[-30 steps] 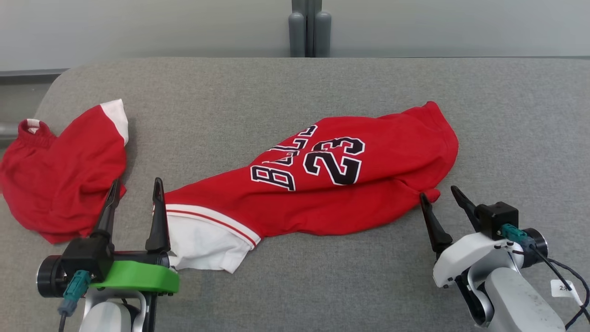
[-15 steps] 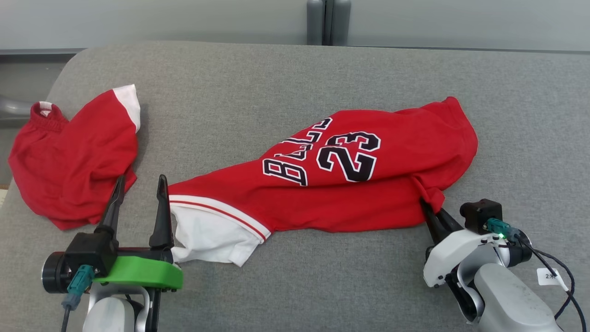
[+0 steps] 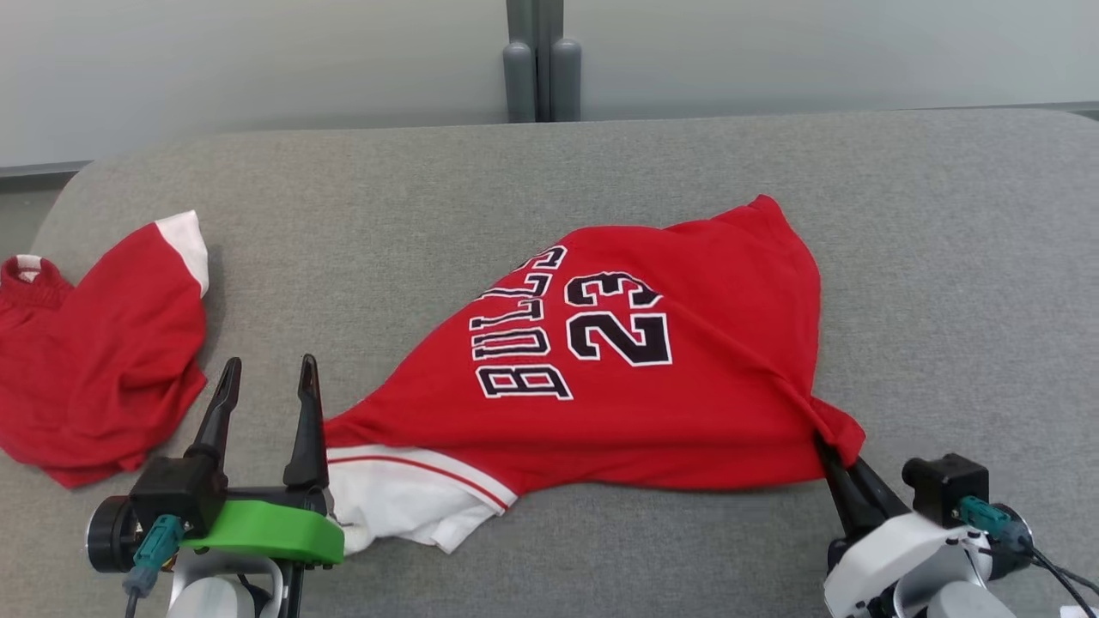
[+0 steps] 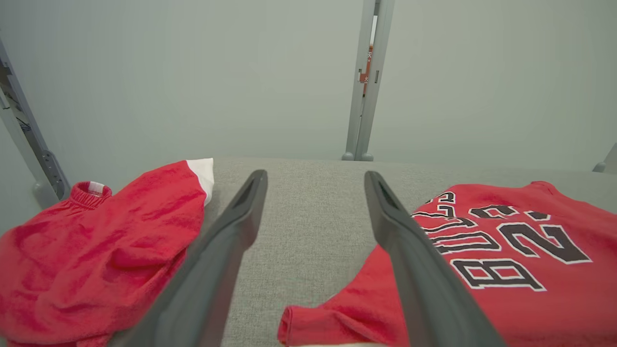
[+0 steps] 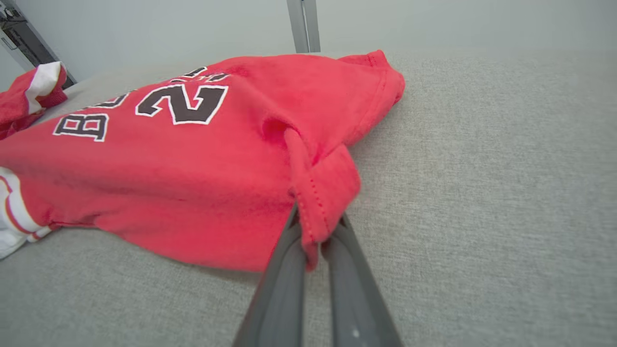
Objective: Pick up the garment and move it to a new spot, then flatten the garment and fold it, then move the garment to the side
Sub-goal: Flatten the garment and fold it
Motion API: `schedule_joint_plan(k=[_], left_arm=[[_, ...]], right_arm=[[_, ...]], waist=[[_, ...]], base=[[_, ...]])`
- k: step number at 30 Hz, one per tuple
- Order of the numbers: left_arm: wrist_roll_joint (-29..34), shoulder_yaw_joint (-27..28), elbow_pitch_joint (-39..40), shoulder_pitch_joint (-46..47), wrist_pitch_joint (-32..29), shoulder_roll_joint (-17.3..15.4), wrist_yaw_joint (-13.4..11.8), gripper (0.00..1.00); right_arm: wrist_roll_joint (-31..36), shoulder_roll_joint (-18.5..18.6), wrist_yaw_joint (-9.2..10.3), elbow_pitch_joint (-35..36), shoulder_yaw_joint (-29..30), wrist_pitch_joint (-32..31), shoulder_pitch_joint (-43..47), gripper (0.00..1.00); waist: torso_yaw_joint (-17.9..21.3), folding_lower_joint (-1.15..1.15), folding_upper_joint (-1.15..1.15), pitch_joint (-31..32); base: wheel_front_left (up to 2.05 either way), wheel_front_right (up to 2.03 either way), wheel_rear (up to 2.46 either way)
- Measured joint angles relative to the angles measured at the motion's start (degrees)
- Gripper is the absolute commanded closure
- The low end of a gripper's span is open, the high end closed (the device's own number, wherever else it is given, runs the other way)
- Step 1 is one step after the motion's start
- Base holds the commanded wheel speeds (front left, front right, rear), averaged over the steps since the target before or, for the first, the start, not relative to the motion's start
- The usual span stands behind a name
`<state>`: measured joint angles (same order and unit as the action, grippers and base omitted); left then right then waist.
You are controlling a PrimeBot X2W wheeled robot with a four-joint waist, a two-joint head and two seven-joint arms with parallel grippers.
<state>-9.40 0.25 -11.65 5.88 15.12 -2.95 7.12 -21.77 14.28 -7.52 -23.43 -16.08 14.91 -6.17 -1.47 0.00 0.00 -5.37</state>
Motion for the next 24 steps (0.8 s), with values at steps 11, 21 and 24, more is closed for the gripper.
schedule_joint_plan(k=[11, 21, 24], left_arm=[[-0.5, -0.1, -0.5, -0.1, 0.0, 0.1, 0.0, 0.0], [-0.6, -1.2, -1.4, 0.3, 0.0, 0.1, 0.0, 0.0], [-0.6, -1.4, -1.6, 0.5, 0.0, 0.1, 0.0, 0.0]], right_arm=[[-2.9, -0.2, 0.01, 11.1, 5.6, -6.9, 11.4, 1.0], [1.6, -1.5, 0.01, 10.1, 7.3, -7.9, 3.4, 1.0], [2.7, -1.8, 0.01, 6.6, 7.7, -8.0, -1.3, 1.0]], waist=[[2.6, 0.0, 0.0, 0.1], [1.0, 0.0, 0.0, -0.3], [0.0, 0.0, 0.0, -0.4]], base=[[0.0, 0.0, 0.0], [0.0, 0.0, 0.0], [0.0, 0.0, 0.0]])
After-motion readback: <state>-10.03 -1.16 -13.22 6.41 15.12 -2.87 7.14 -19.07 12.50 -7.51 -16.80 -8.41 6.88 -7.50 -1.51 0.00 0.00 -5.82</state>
